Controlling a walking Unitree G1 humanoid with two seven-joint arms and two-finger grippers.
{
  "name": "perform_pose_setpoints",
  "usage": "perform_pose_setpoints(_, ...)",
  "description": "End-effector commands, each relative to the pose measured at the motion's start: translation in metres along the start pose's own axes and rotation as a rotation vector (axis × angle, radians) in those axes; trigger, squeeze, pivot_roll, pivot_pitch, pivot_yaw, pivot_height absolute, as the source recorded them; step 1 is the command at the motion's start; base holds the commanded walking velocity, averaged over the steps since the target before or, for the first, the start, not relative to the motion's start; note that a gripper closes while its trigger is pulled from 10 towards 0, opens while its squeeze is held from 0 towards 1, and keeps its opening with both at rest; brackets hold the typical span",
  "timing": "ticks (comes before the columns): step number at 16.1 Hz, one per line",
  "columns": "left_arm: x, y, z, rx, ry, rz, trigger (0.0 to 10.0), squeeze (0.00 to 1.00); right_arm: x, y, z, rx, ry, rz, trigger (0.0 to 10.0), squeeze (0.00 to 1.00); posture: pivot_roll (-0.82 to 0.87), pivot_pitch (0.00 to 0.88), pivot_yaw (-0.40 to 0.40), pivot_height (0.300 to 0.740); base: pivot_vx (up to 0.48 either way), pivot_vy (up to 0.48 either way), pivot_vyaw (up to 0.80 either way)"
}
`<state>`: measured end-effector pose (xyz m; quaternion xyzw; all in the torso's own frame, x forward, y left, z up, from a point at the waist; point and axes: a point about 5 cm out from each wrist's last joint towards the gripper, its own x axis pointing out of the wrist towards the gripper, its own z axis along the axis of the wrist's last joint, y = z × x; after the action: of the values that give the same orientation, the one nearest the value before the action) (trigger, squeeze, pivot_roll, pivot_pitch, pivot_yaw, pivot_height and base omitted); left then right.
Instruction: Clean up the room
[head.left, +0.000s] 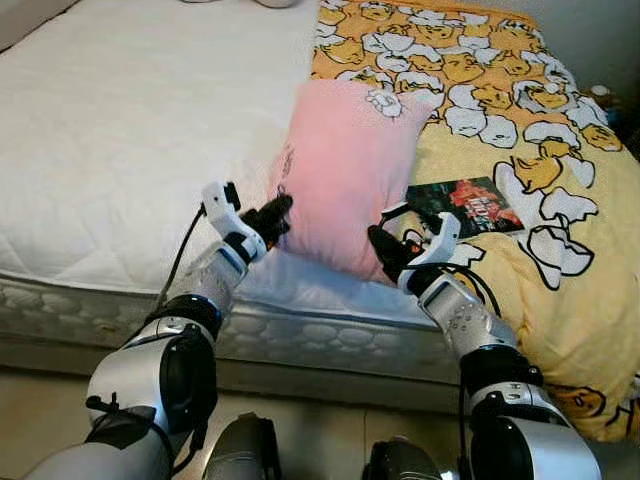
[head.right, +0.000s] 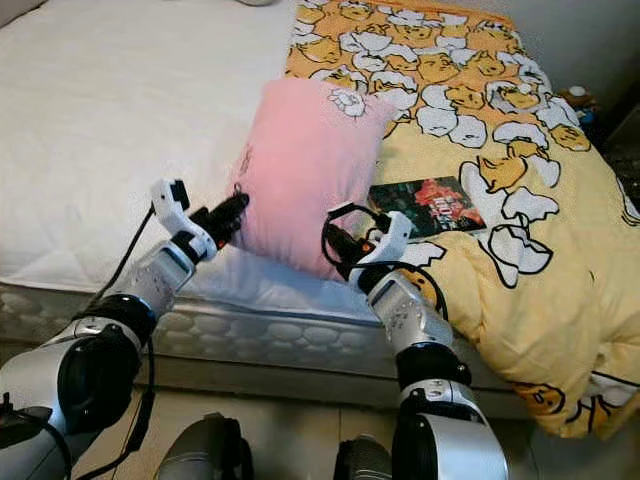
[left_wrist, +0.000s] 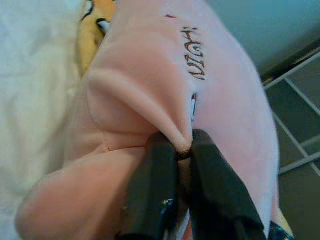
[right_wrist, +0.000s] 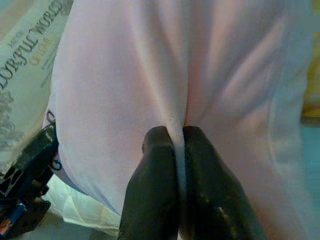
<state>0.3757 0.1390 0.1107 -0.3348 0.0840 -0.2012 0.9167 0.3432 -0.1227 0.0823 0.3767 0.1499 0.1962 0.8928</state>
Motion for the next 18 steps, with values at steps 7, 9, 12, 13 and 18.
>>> perform_pose_setpoints(7,0.008,-0.018,0.018,0.147,-0.058,-0.106,0.0,0.00,0.007,0.030,0.030,-0.183,-0.053,0.085,0.0,0.00,-0.04,0.046,-0.044,0.686,0.000,0.000,0.00)
perform_pose_setpoints(9,0.010,-0.027,0.028,0.247,-0.097,-0.138,0.0,0.00,0.004,0.033,0.048,-0.327,-0.078,0.070,0.0,0.00,-0.03,0.036,-0.043,0.686,0.000,0.000,0.00)
perform_pose_setpoints(12,0.008,-0.038,0.045,0.355,-0.183,-0.131,0.0,0.00,-0.003,0.037,0.072,-0.454,-0.153,0.035,0.0,0.00,-0.02,0.004,-0.044,0.686,0.000,0.000,0.00)
perform_pose_setpoints(13,0.007,-0.039,0.047,0.359,-0.201,-0.115,0.0,0.00,-0.005,0.038,0.076,-0.481,-0.164,0.027,0.0,0.00,-0.02,0.000,-0.044,0.686,0.000,0.000,0.00)
perform_pose_setpoints(18,-0.006,-0.055,0.038,0.405,-0.264,-0.056,0.0,0.00,-0.010,0.034,0.102,-0.512,-0.256,-0.036,0.0,0.00,0.02,0.000,-0.054,0.686,0.000,0.000,0.13)
